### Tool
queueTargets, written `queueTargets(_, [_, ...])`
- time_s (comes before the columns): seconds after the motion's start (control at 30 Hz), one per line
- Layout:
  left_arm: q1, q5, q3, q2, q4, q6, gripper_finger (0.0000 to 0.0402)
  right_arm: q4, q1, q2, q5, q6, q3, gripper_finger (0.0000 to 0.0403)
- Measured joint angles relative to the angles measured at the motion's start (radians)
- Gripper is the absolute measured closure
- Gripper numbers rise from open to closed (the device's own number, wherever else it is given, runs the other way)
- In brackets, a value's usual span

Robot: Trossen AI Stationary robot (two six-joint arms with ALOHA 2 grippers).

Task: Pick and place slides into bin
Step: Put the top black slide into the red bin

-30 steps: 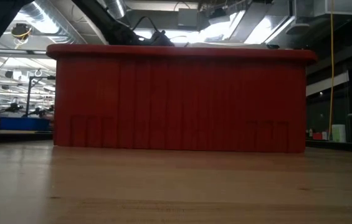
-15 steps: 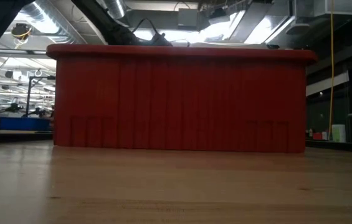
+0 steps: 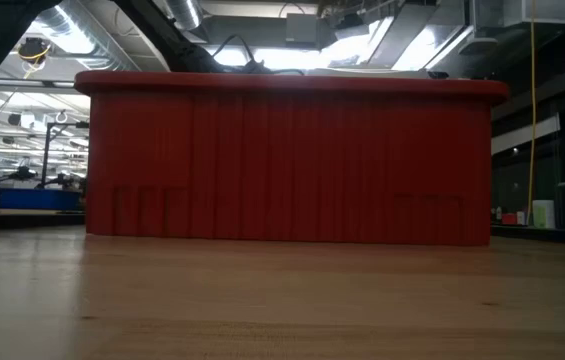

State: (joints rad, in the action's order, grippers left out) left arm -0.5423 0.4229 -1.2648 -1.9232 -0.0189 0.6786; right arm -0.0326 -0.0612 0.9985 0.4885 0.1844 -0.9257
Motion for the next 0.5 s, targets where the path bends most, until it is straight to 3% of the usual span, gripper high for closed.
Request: queueTargets(0.5, [-0.01,-0.004,0.0,0.0,-0.008,-0.037,0.0316,0.001,0.0,0.0,0.0,-0.052,0.0,0.0399])
